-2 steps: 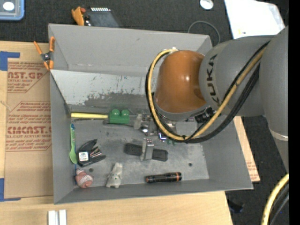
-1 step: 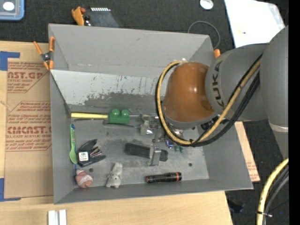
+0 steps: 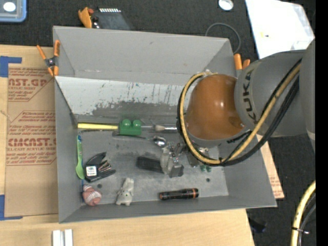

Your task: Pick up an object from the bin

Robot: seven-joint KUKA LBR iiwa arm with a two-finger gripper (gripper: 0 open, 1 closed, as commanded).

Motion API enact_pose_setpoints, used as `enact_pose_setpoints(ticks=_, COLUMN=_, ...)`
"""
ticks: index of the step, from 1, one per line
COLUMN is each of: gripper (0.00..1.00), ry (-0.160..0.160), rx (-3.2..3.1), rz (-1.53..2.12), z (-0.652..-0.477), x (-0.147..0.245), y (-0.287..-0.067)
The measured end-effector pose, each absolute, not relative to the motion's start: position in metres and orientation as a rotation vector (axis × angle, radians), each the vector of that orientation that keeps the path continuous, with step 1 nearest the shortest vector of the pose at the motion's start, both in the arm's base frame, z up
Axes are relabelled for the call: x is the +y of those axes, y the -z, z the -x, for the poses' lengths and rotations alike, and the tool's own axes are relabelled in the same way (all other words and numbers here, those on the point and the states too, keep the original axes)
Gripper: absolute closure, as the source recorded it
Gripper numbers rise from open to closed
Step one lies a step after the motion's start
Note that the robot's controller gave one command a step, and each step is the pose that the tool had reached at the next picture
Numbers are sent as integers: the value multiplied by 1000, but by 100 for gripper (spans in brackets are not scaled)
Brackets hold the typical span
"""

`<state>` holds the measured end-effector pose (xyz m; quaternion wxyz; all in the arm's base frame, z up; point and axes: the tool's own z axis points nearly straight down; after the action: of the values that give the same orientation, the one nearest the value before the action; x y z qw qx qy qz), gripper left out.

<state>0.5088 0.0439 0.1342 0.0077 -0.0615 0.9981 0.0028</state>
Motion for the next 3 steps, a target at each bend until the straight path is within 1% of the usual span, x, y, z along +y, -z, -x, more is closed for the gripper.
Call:
enact_pose_setpoints(ticks=1, gripper=100, ry=-9, rx=3120, rz=193, z=-509, x=44, y=-134)
enact_pose_setpoints(ticks=2, gripper=100, ry=-10, rx=3122, rz=170, z=-519, x=48, y=-148)
enact_pose_setpoints(ticks=3, gripper=100, ry=-11, rx=3130, rz=79, z=-484, x=42, y=-148)
